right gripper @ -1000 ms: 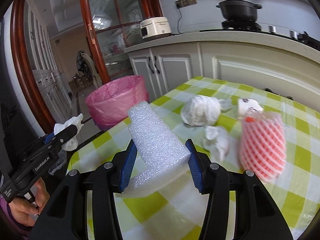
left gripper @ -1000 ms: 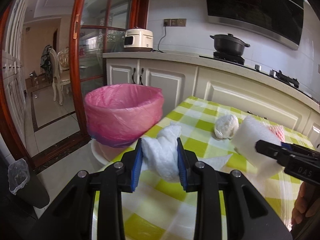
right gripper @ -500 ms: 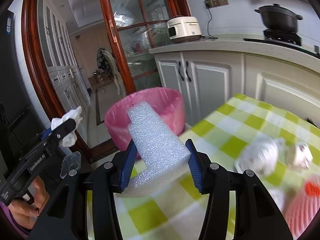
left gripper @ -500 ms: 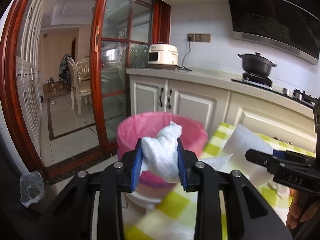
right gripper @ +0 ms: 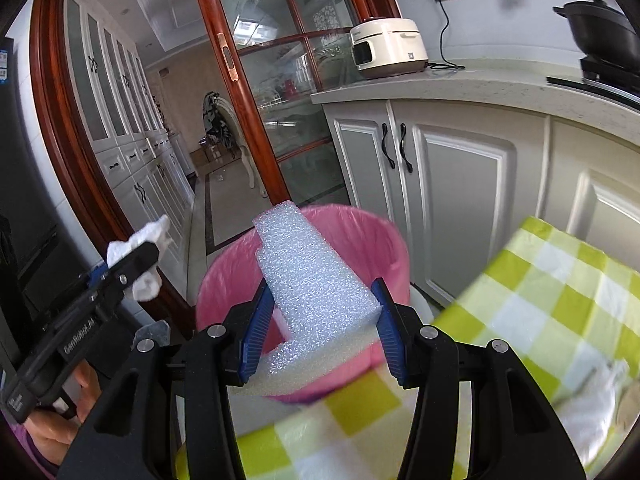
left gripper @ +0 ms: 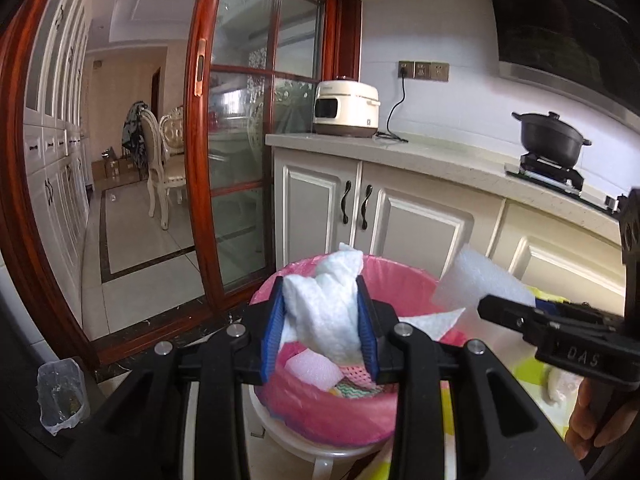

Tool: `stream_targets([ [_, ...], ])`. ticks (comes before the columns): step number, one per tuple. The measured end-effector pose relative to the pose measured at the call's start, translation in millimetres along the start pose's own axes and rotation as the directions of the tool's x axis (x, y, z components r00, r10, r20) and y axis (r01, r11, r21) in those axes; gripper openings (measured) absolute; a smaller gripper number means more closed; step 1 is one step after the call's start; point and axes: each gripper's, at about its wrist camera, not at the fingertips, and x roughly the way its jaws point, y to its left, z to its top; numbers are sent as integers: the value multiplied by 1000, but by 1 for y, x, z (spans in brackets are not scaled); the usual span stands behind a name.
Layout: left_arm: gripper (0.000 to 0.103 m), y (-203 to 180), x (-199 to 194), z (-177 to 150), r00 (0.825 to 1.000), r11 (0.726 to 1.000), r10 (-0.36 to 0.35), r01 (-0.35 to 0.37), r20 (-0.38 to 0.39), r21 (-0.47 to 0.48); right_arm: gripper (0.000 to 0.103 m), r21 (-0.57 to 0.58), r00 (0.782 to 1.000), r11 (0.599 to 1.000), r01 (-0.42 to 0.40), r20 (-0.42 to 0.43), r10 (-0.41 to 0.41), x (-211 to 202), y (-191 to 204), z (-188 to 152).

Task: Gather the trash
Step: 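Carry cloth and foam strip to the pink bin and open both tools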

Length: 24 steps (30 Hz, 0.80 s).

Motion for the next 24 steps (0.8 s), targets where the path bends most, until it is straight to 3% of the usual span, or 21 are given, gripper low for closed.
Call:
stream_targets([
  [9,39,19,53,-2,999,998,-5,2,-51,-63,50,-17,999,1000,-1,-46,1,53,-3,12],
  [14,50,29,70,-11,996,997,-17,10,-88,-82,51,-21,997,1000,-1,-81,0,73,-10,7],
  [17,56,36,65,-13,996,995,-6,-3,-87,-101,54,-24,996,1000,-11,-94,9,76,-13,3],
  [19,65,38,58,-13,997,994,12,-20,-78,-106,70,-32,996,999,-1,-86,-2,74,-13,1],
  [24,71,42,24,-11,996,992,61,-67,-57,-108,70,-35,998,999,13,-64,-15,55,-10,1],
])
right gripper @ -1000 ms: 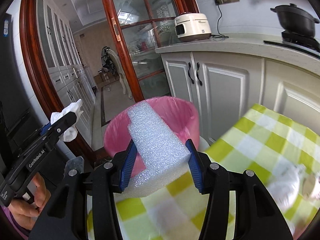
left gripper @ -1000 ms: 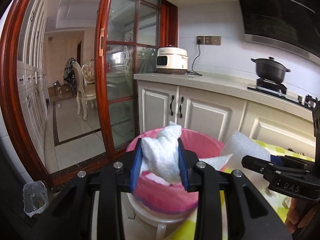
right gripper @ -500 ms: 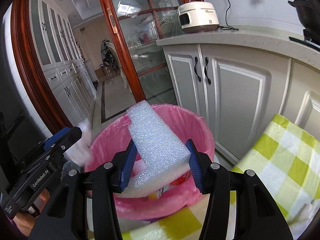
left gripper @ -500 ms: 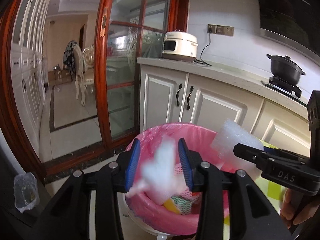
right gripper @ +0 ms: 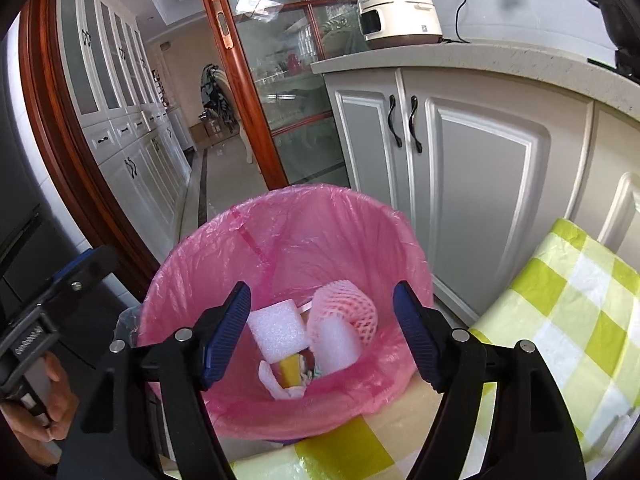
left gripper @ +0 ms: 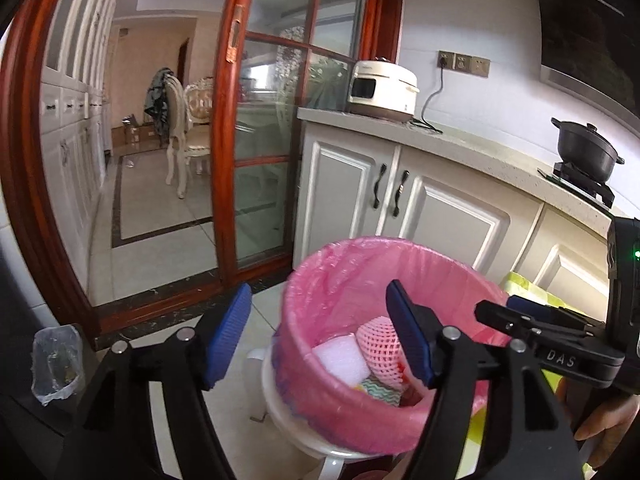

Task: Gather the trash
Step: 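Carry cloth and foam strip to the pink bin and open both tools, then move both empty tools back over the table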

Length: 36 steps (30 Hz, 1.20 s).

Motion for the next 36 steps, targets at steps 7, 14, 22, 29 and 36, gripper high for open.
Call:
stream_targets([
  [7,98,-8,-68,-3,997,1000,16,-18,74,23,81,-28,995,999,29,101,-26,-81,13,-9],
  [14,98,-43,-120,-31,995,997,-58,53,77,64,85,-8,984,994,108,144,-106,-163,8,-63],
  [22,98,-102,-148,-83,983,977,-182,183,-14,111,85,85,961,967,239,122,-248,-241,-35,-144],
  [29,98,-170,-161,-115,959,939,-275,283,-65,197,85,194,924,921,339,117,-365,-303,-81,-199],
  [36,98,-215,-150,-139,938,908,-321,345,-134,239,85,264,900,881,394,85,-428,-321,-118,-230],
])
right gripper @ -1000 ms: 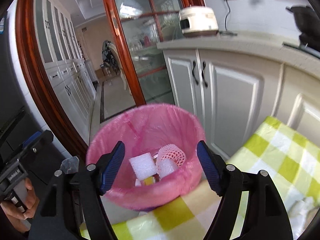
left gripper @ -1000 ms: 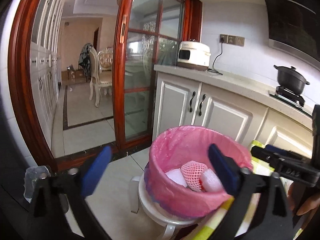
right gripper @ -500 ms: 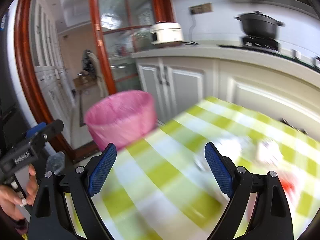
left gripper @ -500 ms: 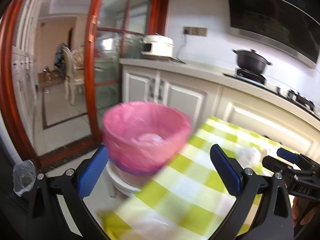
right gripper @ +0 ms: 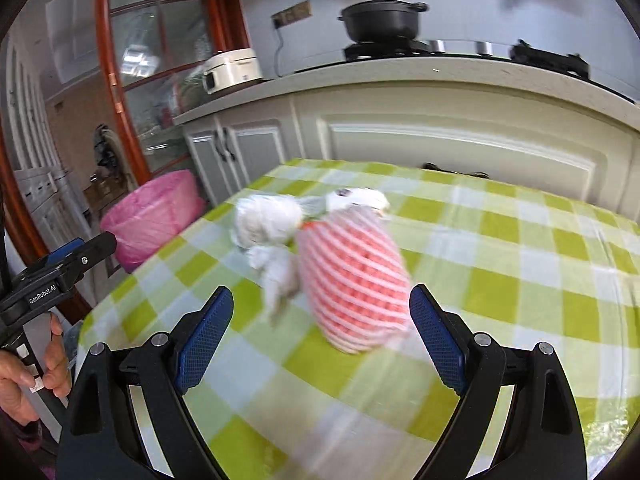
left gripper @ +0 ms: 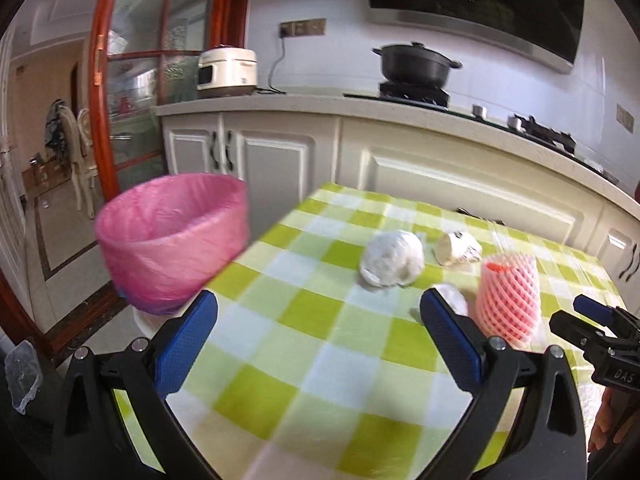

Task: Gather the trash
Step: 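Move both empty tools back over the table, then grasp a white cloth with the left tool while the right tool grasps a pink foam net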

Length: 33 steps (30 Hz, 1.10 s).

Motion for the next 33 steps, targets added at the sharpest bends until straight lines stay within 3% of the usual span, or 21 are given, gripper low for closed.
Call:
stream_targets([
  [7,98,-30,27,-8,999,998,-36,38,-41,45,85,17,997,999,48,-65,-46,27,-23,0],
  [17,98,-28,36,-15,997,998,-37,41,-60,55,85,-5,985,1000,13,-169,-13,86,-23,9],
  [18,98,-28,40,-15,997,998,-40,44,-67,54,82,9,986,1000,-4,-167,6,86,-24,9],
  [22,98,-35,50,-12,996,997,-49,53,-77,61,43,29,989,999,-37,-142,40,80,-33,11],
  [25,98,-46,62,-8,994,995,-62,68,-87,67,38,13,995,1000,-9,-96,10,65,-39,12],
  [32,97,-91,100,-8,986,992,-85,98,-141,86,38,55,999,998,19,-38,-17,37,-63,12],
  [33,93,-96,104,-9,984,991,-89,104,-153,90,38,60,999,998,19,-34,-17,36,-64,12],
])
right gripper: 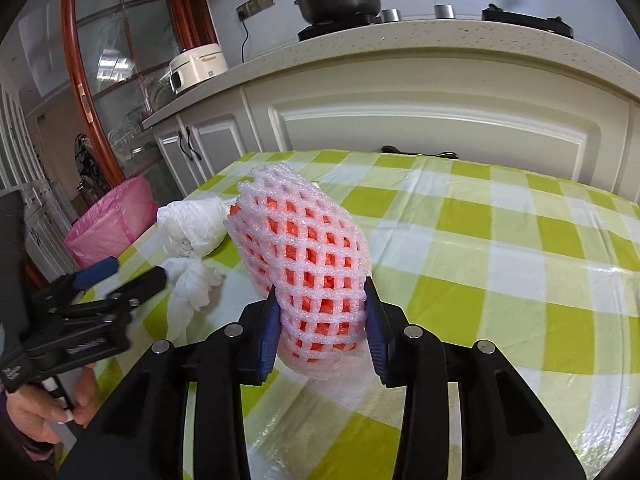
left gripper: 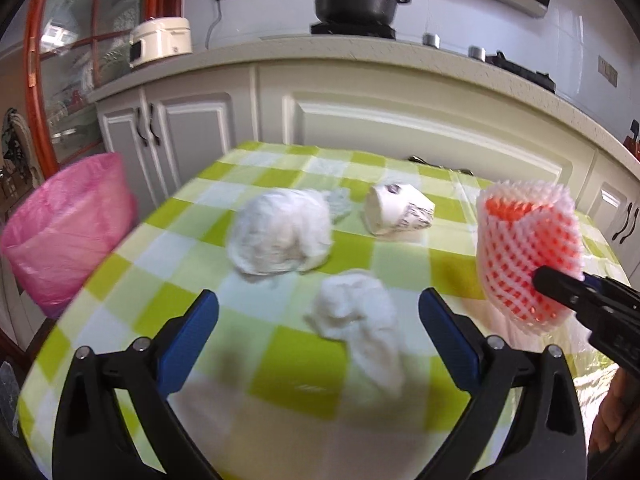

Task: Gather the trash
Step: 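Grasp a white cloth with the left tool while the right tool grasps a pink foam net, then carry cloth and foam net to the pink bin and open both tools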

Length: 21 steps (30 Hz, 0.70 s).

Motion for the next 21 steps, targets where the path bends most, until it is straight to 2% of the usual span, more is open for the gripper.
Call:
stream_targets([
  [5,72,-17,32,-1,994,1000,-9,10,-109,11,38,35,1000,999,-4,22,3,-9,-8,-2],
  [7,46,-18,38,-3,990,1000,-21,22,-139,12,38,43,1000,999,-4,25,3,-11,-9,-3],
  [9,39,-17,37,-4,990,999,-29,31,-136,15,38,52,1000,999,-7,26,6,-13,-9,-5],
  [12,34,-11,24,-4,994,999,-46,48,-95,13,38,55,999,998,-14,30,12,-16,-7,-7],
  [16,33,2,-4,-5,997,998,-68,68,-24,-11,38,47,998,998,-35,47,33,-22,3,-7],
  [21,33,24,-39,-10,998,998,-59,60,36,-26,38,25,997,998,-63,54,62,-25,23,-8],
])
